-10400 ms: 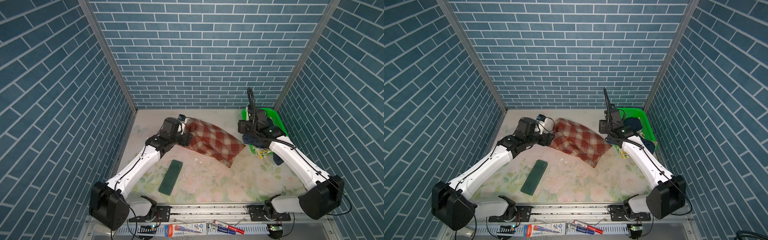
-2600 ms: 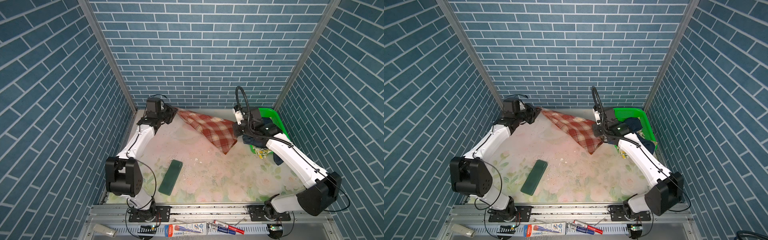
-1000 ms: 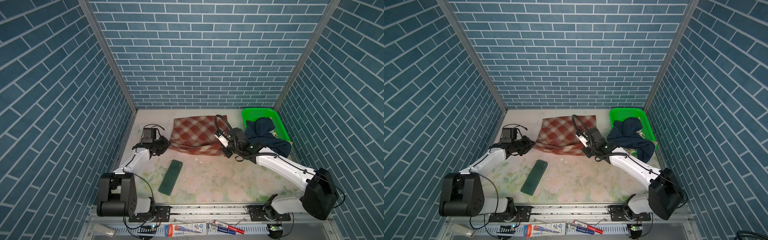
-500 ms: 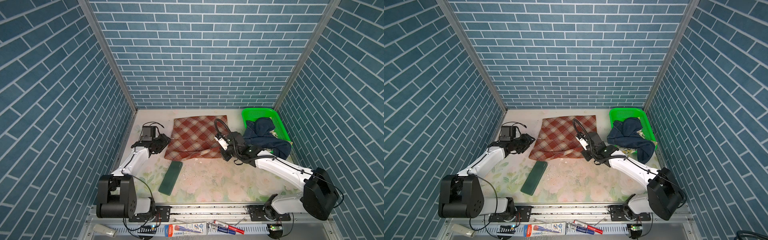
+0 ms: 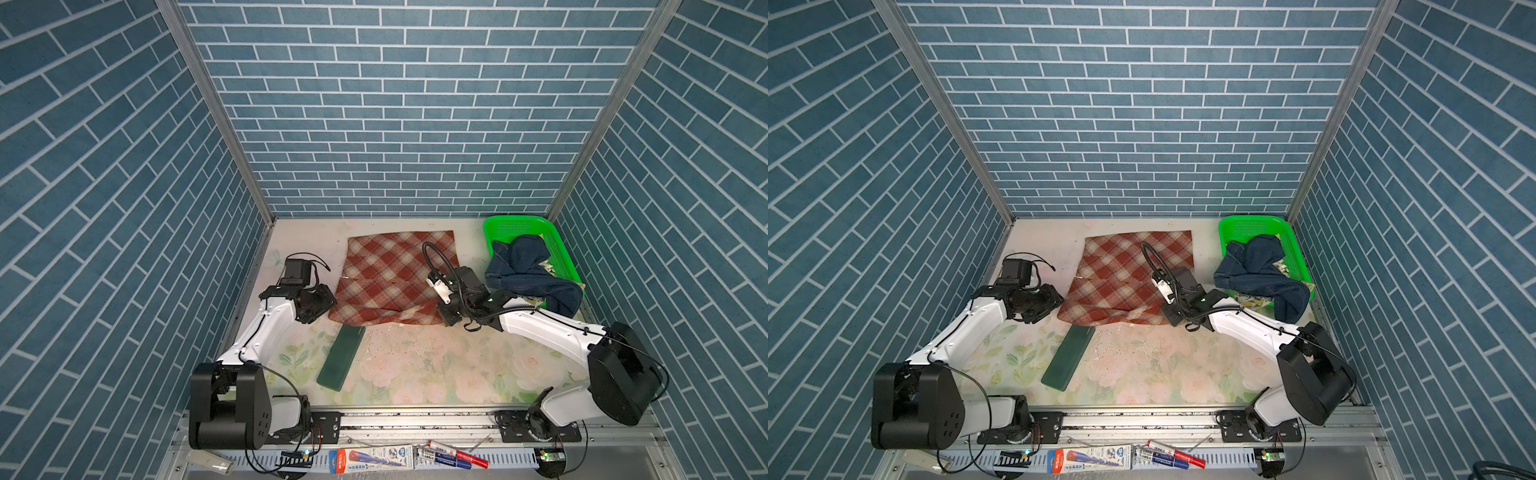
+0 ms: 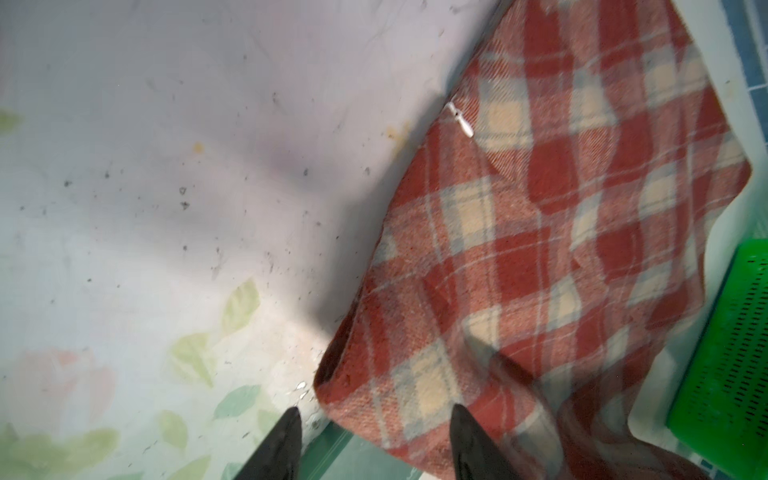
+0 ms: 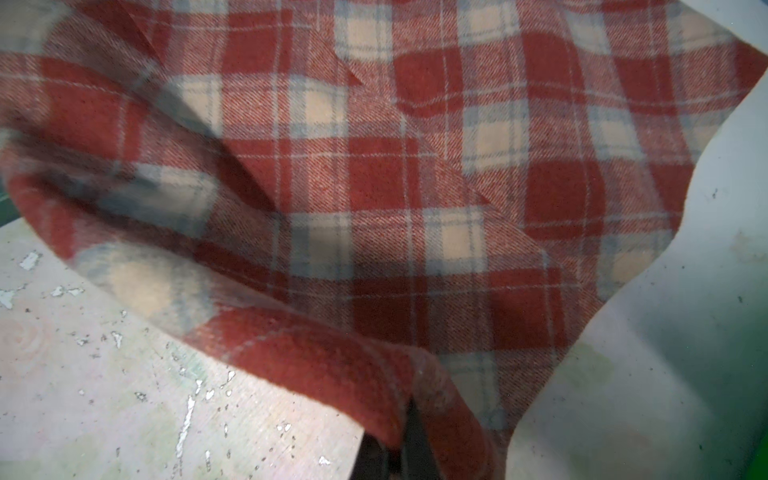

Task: Fold and stack the skirts
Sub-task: 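Lower the skirt onto the table with both grippers, laying it flat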

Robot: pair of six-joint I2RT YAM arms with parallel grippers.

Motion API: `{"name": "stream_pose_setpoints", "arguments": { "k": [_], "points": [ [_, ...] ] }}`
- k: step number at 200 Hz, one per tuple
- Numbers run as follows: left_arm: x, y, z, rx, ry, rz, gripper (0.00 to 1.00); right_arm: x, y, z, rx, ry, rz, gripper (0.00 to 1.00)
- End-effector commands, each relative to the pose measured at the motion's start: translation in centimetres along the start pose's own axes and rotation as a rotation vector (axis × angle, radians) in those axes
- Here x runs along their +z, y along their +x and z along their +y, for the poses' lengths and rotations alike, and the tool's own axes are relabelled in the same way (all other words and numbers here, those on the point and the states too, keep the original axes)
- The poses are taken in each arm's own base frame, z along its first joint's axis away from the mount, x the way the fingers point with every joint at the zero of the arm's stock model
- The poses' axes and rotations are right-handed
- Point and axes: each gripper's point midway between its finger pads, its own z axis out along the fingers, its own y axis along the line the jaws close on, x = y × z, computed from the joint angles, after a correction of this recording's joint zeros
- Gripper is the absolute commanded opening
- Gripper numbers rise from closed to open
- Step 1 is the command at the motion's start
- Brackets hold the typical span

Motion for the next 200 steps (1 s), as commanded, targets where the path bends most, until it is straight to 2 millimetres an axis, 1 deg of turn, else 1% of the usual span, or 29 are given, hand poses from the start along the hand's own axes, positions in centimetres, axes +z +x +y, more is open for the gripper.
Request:
{"name": "stream_pose_setpoints", "arguments": {
  "k": [1, 27, 45, 65, 81, 98, 104, 109, 119, 132, 146, 148, 151, 178, 200],
  "points": [
    [0.7, 2.7, 2.2, -0.004, -0.061, 0.097, 0.57, -0.1, -0.9, -0.3, 0.037, 0.020, -0.004, 0.00],
    [1.0, 3.2, 2.3, -0.024, -0.046, 0.095, 0.56, 0.2, -0.8, -0.4, 0.047, 0.024, 0.004, 0.00],
    [1.6, 3.3, 2.1, -0.041, -0.021, 0.090, 0.54, 0.2, -0.7, -0.3, 0.053, 0.023, 0.004, 0.00],
    [2.6, 2.7, 1.8, -0.070, 0.007, 0.058, 0.54, 0.0, -1.0, -0.5, 0.053, 0.027, -0.005, 0.00],
    [3.1, 1.4, 0.8, -0.089, 0.050, 0.008, 0.53, -0.2, -1.2, -0.5, 0.052, 0.032, -0.011, 0.00],
    [3.4, 0.4, 0.3, -0.105, 0.065, -0.031, 0.43, -0.6, -1.2, -0.6, 0.052, 0.038, -0.013, 0.00],
    [3.4, 0.0, 0.2, -0.106, 0.070, -0.046, 0.37, -0.7, -1.2, -0.6, 0.053, 0.038, -0.015, 0.00],
    [3.4, -0.2, 0.1, -0.110, 0.072, -0.056, 0.28, -0.8, -1.2, -0.7, 0.055, 0.040, -0.017, 0.00],
    [3.3, -0.5, 0.0, -0.117, 0.077, -0.069, 0.00, -1.0, -1.0, -0.7, 0.055, 0.041, -0.017, 0.00],
    [2.9, -0.6, -0.1, -0.123, 0.081, -0.080, 0.00, -1.2, -0.7, -0.7, 0.055, 0.044, -0.009, 0.00],
    [2.2, -0.6, -0.2, -0.118, 0.082, -0.094, 0.00, -1.5, -0.3, -0.8, 0.057, 0.048, -0.001, 0.00],
    [2.4, -0.1, 0.3, -0.120, 0.070, -0.084, 0.00, -1.5, -0.3, -0.8, 0.057, 0.049, -0.001, 0.00],
    [2.3, 0.2, 0.6, -0.119, 0.065, -0.083, 0.00, -1.6, -0.2, -0.8, 0.060, 0.050, 0.001, 0.00],
    [0.6, 1.3, 1.4, -0.100, 0.046, -0.099, 0.00, -2.2, 0.6, -0.9, 0.069, 0.057, 0.001, 0.00],
    [0.0, 2.3, 2.0, -0.100, 0.040, -0.098, 0.00, -2.4, 1.0, -0.8, 0.074, 0.057, 0.005, 0.00]
  ]
}}
